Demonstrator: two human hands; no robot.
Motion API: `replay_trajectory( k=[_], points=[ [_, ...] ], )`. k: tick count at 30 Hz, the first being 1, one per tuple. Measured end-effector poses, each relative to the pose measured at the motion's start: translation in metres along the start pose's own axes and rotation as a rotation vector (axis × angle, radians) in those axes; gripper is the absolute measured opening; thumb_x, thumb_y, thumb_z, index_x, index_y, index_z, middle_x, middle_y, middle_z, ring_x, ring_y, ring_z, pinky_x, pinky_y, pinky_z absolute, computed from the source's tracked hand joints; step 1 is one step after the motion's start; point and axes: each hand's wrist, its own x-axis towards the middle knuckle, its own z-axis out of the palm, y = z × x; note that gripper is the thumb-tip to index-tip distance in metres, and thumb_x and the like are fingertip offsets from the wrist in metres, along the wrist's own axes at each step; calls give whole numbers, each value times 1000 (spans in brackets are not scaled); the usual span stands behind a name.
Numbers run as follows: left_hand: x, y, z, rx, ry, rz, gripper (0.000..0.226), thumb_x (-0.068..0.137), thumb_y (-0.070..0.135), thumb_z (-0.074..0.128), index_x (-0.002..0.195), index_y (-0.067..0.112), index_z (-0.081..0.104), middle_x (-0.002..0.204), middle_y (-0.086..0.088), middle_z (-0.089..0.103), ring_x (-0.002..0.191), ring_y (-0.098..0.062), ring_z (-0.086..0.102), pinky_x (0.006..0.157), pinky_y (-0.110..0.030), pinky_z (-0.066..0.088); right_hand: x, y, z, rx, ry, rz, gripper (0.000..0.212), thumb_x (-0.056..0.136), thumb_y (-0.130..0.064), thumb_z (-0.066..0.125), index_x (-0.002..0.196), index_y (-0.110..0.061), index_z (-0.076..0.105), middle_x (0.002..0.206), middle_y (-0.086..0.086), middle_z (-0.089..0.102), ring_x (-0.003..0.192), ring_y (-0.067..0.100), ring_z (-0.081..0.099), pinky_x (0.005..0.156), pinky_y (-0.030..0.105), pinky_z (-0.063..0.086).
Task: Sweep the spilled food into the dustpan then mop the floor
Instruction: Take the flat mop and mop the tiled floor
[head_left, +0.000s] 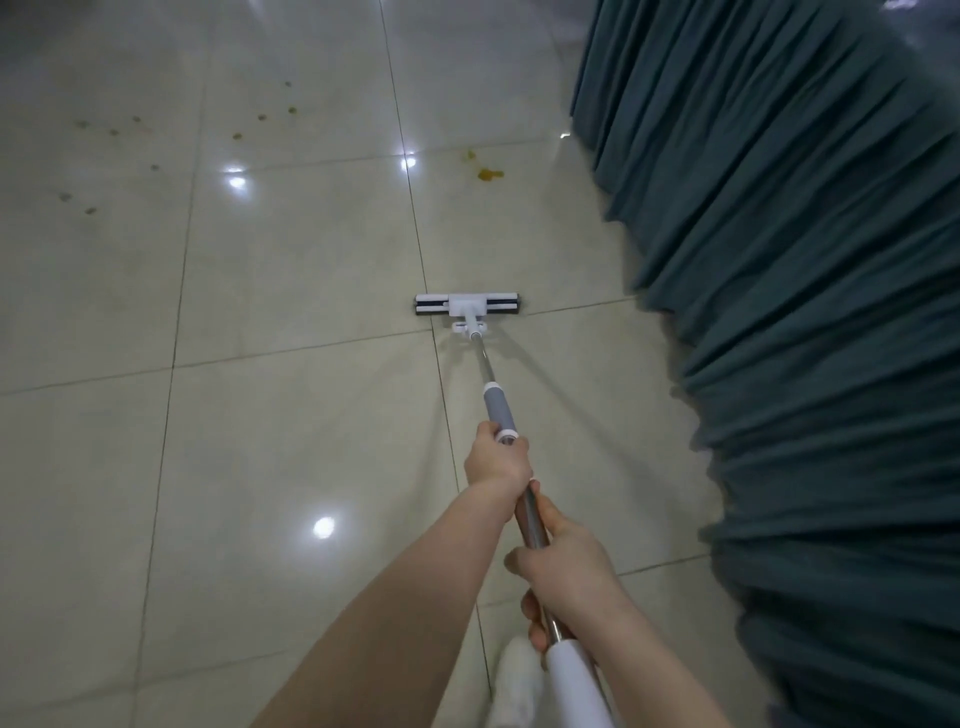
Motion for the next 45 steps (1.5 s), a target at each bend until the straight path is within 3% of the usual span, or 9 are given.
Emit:
replay_trajectory(
  k=[10, 13, 18, 21, 29, 33, 36, 40, 45],
  points=[
    [164, 207, 23, 46, -4, -23, 11, 89, 22, 51, 91, 32, 46, 96, -16, 64, 65, -31, 59, 67, -42, 60, 145, -214, -63, 32, -28, -43, 84, 86, 2, 45, 148, -49, 23, 60, 11, 53, 29, 16, 47, 34, 22, 41],
    [211, 269, 30, 49, 3, -25, 11, 88, 26, 50, 84, 35, 45, 94, -15, 63, 70, -34, 61, 73, -50, 59, 182, -282, -83, 27, -23, -47, 83, 84, 2, 47, 149, -45, 27, 61, 10, 57, 37, 19, 52, 39, 24, 44],
    [275, 357, 30, 60, 34, -22, 8, 89, 21, 51, 93, 28, 48, 92, -16, 62, 62, -31, 58, 68, -47, 60, 244, -365, -95, 49, -30, -29, 81, 80, 2, 45, 146, -43, 32, 60, 10, 54, 38, 22, 51, 37, 27, 46],
    [315, 396, 32, 52, 35, -20, 9, 92, 18, 50, 100, 20, 48, 86, -14, 59, 56, -29, 55, 61, -41, 58, 283, -404, -101, -30, -34, -31, 84, 73, -6, 47, 147, -43, 31, 66, 6, 59, 53, 25, 59, 53, 40, 56],
    [450, 508, 70, 107, 34, 21, 8, 90, 20, 50, 94, 23, 44, 92, -18, 63, 66, -36, 60, 63, -46, 58, 408, -525, -150, -161, 7, -65, 86, 74, -16, 50, 148, -50, 23, 83, 13, 68, 72, 37, 66, 69, 52, 59],
    [536, 589, 83, 136, 53, 21, 10, 91, 22, 52, 96, 23, 43, 91, -16, 63, 79, -40, 67, 69, -46, 59, 484, -613, -178, -120, -15, -98, 82, 81, -4, 49, 150, -42, 28, 79, 7, 62, 52, 19, 61, 52, 34, 58],
    [589, 653, 89, 141, 77, 20, 12, 92, 20, 52, 99, 21, 42, 91, -14, 61, 69, -33, 63, 63, -39, 57, 531, -679, -197, -120, -25, -124, 77, 86, 1, 50, 151, -34, 28, 75, 5, 56, 30, 4, 51, 32, 15, 39],
    [623, 710, 109, 96, 62, 2, 15, 95, 14, 50, 107, 13, 42, 81, -10, 52, 49, -21, 49, 28, -18, 36, 572, -729, -229, 13, -57, -32, 73, 85, 2, 53, 145, -36, 38, 69, 12, 54, 34, 19, 50, 35, 22, 42],
    [604, 701, 140, -24, 17, -63, 17, 94, 14, 50, 109, 12, 42, 82, -13, 51, 47, -25, 51, 40, -26, 47, 546, -710, -272, 75, -126, 1, 78, 84, 2, 54, 143, -45, 38, 67, 10, 53, 38, 15, 51, 41, 23, 44]
  ],
)
